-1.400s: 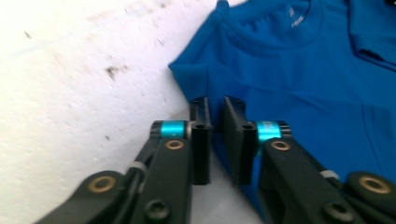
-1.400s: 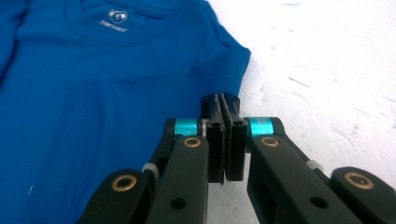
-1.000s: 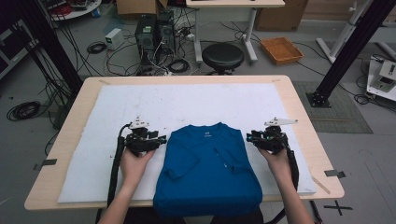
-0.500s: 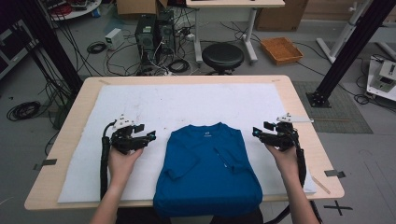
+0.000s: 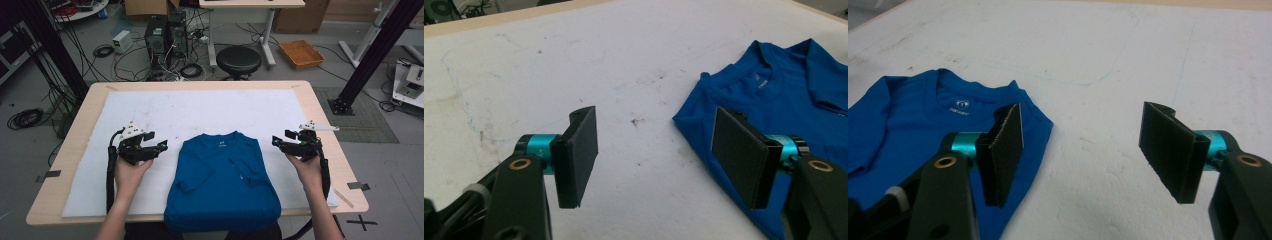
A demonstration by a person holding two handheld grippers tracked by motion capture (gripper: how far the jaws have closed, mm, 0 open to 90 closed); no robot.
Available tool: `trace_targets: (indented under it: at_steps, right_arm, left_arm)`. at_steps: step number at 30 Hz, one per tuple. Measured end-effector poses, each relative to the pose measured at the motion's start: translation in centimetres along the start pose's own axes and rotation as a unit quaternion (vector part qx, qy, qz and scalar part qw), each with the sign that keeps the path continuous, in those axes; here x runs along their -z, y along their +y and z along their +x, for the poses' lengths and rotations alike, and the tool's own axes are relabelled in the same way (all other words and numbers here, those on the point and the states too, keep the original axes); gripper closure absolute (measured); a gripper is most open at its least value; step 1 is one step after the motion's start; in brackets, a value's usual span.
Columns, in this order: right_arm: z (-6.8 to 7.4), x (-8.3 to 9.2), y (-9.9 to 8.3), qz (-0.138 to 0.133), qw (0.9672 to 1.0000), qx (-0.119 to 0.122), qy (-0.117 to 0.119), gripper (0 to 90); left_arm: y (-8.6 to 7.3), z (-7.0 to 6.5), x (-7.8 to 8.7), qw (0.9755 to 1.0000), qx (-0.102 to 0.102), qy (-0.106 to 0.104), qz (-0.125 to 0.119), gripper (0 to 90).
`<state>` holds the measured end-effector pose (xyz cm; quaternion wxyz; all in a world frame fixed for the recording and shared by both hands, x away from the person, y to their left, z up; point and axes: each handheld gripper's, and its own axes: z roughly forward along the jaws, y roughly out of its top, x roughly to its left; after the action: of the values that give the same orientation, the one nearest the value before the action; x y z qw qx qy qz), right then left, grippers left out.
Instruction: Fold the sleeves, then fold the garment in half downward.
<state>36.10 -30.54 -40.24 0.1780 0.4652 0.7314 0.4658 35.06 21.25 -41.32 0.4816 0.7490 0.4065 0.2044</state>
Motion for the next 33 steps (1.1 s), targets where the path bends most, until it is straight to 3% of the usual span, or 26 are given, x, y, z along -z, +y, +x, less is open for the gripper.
trace_targets:
  at_steps: [21, 31, 33]
  right_arm:
    - [-0.1, 0.2, 0.2, -0.002, 1.0, 0.002, 0.0, 31.9]
    - [-0.2, -0.7, -0.2, 0.012, 0.9999, -0.001, 0.0, 37.2]
    - [-0.1, -1.1, -0.3, 0.017, 0.9999, -0.001, 0.002, 38.5]
  left_arm:
    - [0.1, 0.1, 0.1, 1.0, 0.005, -0.004, 0.005, 34.0]
    - [0.0, -0.7, -1.5, 0.9987, 0.026, -0.033, 0.03, 36.6]
    - [0.1, -1.0, -2.1, 0.9979, 0.032, -0.041, 0.038, 40.4]
